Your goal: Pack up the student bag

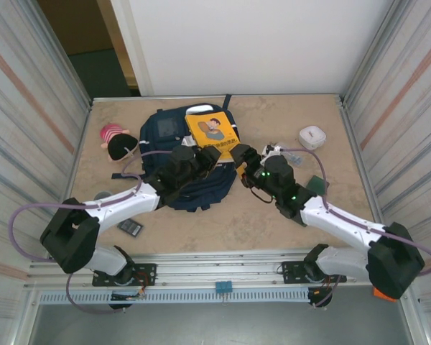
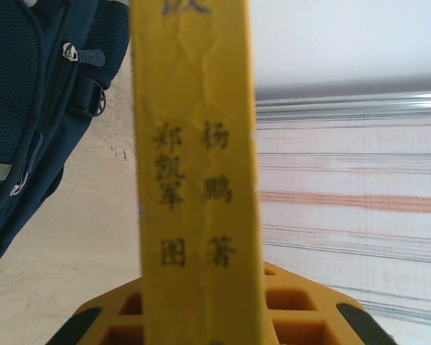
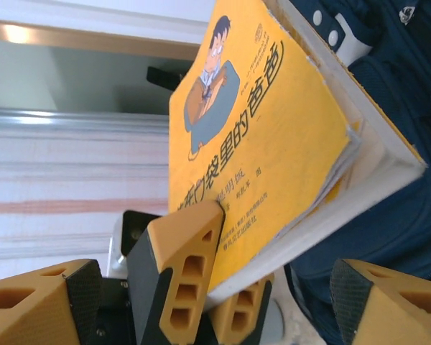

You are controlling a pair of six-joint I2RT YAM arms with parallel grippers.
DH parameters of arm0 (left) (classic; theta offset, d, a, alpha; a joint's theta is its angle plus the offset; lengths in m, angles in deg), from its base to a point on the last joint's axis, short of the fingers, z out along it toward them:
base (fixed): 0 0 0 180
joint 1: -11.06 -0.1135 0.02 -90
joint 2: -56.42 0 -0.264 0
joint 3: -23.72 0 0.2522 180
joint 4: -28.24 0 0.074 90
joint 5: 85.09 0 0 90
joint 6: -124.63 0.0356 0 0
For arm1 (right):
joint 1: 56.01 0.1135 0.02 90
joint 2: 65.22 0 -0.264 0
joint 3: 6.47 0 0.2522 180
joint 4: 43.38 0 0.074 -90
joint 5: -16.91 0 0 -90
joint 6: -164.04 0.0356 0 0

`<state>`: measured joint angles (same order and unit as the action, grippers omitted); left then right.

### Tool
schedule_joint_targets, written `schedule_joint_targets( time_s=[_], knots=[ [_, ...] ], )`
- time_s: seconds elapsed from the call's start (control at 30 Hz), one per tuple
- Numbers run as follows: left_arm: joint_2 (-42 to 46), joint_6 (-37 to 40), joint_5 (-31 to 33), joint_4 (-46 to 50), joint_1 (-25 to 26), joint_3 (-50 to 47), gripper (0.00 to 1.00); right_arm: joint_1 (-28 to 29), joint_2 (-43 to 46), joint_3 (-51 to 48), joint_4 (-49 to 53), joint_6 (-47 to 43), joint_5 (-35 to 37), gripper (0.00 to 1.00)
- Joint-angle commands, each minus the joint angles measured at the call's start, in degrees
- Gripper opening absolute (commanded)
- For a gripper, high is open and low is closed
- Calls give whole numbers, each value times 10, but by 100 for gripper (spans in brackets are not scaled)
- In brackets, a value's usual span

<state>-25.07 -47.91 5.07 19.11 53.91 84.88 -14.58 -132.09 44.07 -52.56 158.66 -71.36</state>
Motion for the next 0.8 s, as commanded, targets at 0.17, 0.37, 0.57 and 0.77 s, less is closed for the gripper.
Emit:
schedule_joint_targets(
  time_s=[0.17, 0.37, 0.57, 0.77],
  knots=[
    [40, -40, 25, -75, -1, 7, 0, 19, -80, 35, -95, 114, 51, 81],
    [36, -60, 14, -95, -4, 2, 0, 13, -107, 45, -101, 119, 71, 78],
    [33, -86, -10, -118, -4, -8, 0, -12, -130, 64, -111, 114, 71, 58],
    [41, -74, -15, -89, -3, -8, 2, -28, -129, 76, -109, 92, 60, 24]
  ],
)
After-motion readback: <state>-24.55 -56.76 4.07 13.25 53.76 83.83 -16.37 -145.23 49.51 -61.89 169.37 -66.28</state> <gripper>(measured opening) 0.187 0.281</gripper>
